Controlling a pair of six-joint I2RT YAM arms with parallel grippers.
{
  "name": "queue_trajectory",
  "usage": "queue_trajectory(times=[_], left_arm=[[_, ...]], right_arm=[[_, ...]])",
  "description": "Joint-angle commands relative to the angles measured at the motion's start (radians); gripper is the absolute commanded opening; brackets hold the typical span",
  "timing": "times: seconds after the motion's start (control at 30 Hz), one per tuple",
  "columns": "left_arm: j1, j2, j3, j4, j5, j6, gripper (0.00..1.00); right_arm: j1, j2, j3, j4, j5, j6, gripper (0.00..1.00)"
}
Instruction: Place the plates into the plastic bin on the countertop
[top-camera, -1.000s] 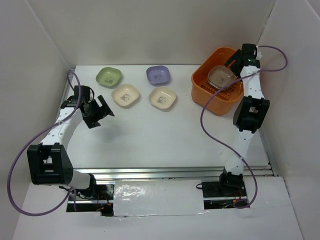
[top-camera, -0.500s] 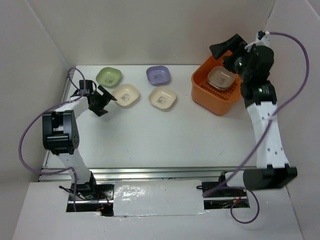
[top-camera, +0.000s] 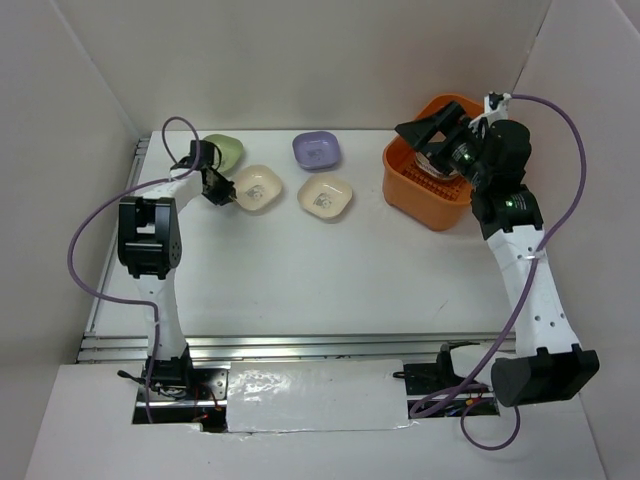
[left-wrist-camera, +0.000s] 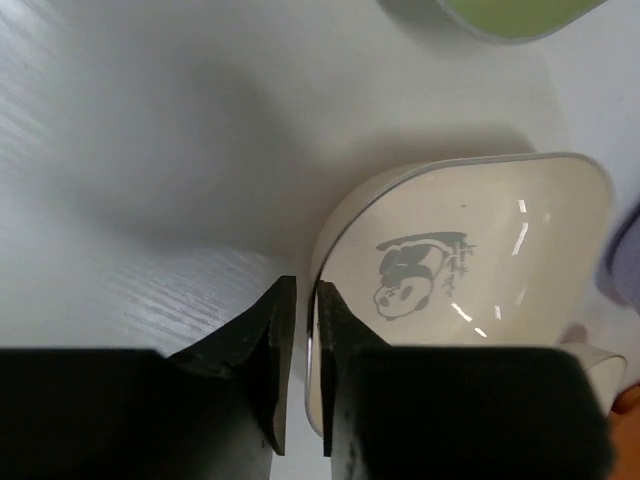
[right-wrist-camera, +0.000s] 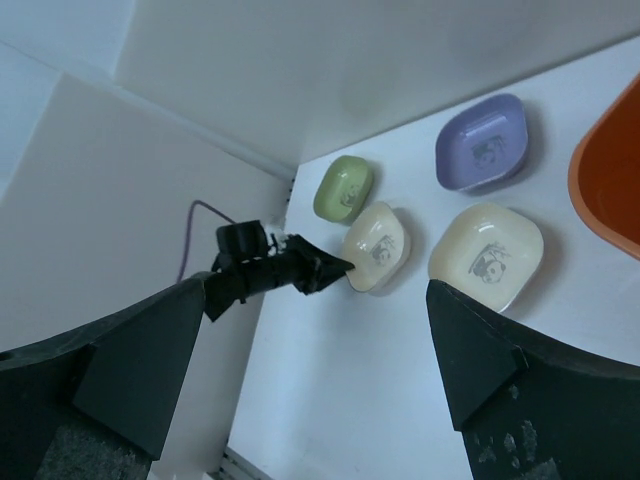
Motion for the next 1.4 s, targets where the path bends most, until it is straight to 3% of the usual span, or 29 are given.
queue_trajectory(times=[0.0, 0.07, 0.17, 0.33, 0.47, 0.57, 0.73, 0.8, 0.9, 0.97, 1.0, 1.03, 1.1, 1.13, 1.27, 1.37], left_arm=[[-0.034, 0.027, 0.026, -0.082, -0.044, 0.018, 0.23], [-0.041, 0.017, 0.009, -0.087, -0.040, 0.026, 0.10], [-0.055, -0.038, -0.044, -0.096, -0.050, 0.040, 0.00], [-0.106, -0.222, -0.118, -0.202, -0.102, 0.099, 0.00], [-0.199, -0.427, -0.130, -0.302, -0.107, 0.222, 0.00], [-0.245, -0.493, -0.114, -0.384, -0.078, 0.285, 0.00], [-0.285, -0.529, -0.049, -0.482, -0.020, 0.339, 0.00], [-0.291, -0.533, -0.002, -0.503, -0.014, 0.345, 0.00], [-0.291, -0.539, 0.041, -0.518, -0.020, 0.353, 0.03], [-0.281, -0.539, 0.064, -0.526, 0.000, 0.357, 0.04], [-0.278, -0.539, 0.074, -0.527, 0.006, 0.357, 0.08], [-0.271, -0.536, 0.090, -0.529, 0.008, 0.359, 0.15], [-0.271, -0.533, 0.124, -0.573, -0.023, 0.324, 0.89], [-0.268, -0.536, 0.156, -0.601, -0.050, 0.319, 0.99], [-0.251, -0.593, 0.235, -0.674, -0.160, 0.255, 0.99], [-0.227, -0.702, 0.235, -0.659, -0.247, 0.206, 0.99]], right_arm=[[0.011, -0.037, 0.069, 0.000, 0.008, -0.029, 1.00], [0.017, -0.025, 0.077, -0.004, 0.006, -0.034, 1.00], [0.036, 0.006, 0.085, -0.006, -0.006, -0.032, 1.00], [0.114, 0.116, 0.114, -0.015, -0.032, -0.087, 1.00], [0.262, 0.408, 0.384, -0.281, 0.006, -0.260, 1.00], [0.336, 0.573, 0.534, -0.403, 0.087, -0.340, 1.00], [0.462, 0.706, 0.588, -0.464, 0.198, -0.388, 0.97], [0.496, 0.730, 0.582, -0.474, 0.250, -0.396, 0.91], [0.511, 0.745, 0.531, -0.472, 0.244, -0.390, 0.64], [0.522, 0.719, 0.491, -0.428, 0.241, -0.379, 0.39], [0.531, 0.715, 0.474, -0.420, 0.244, -0.374, 0.14], [0.534, 0.714, 0.477, -0.426, 0.250, -0.370, 0.05], [0.547, 0.702, 0.496, -0.452, 0.316, -0.341, 0.00], [0.547, 0.690, 0.496, -0.452, 0.348, -0.331, 0.00], [0.466, 0.662, 0.601, -0.553, 0.495, -0.267, 0.00], [0.311, 0.644, 0.655, -0.636, 0.531, -0.224, 0.00]])
